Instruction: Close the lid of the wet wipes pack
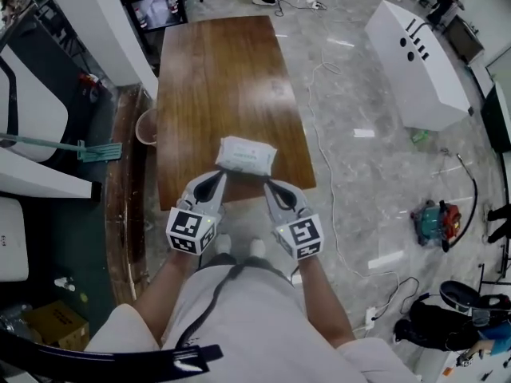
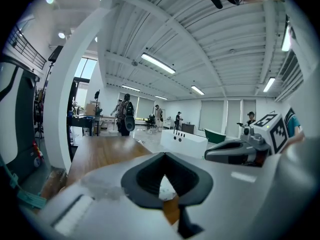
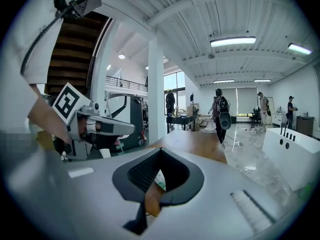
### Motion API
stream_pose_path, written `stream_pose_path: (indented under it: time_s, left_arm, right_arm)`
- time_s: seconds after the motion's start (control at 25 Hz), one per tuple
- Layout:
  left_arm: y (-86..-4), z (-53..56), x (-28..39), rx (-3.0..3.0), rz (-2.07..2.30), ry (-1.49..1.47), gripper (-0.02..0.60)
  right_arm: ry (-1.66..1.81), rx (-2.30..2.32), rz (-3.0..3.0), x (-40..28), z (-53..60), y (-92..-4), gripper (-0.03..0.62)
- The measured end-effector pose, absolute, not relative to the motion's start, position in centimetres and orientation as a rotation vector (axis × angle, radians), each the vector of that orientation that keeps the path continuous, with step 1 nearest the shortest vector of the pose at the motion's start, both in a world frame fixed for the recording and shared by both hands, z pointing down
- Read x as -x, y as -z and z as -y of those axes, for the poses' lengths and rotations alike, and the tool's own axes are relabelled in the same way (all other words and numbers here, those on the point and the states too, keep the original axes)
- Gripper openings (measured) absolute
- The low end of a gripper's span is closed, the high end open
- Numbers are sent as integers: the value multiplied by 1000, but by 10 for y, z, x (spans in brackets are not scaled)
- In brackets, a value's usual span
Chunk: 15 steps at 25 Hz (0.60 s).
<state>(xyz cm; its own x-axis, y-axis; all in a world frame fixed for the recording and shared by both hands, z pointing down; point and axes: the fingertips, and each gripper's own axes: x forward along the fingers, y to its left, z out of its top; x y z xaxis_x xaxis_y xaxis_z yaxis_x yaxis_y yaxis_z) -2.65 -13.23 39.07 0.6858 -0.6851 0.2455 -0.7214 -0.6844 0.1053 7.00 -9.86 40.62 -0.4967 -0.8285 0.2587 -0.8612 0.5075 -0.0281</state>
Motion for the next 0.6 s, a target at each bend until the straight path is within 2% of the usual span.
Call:
stream_pose_path:
  time_s: [0.6]
  left_arm:
    - [-367, 121, 43, -2729, 1183, -227, 3]
  right_arm:
    - [-167, -1583, 2525, -92, 78, -377, 8]
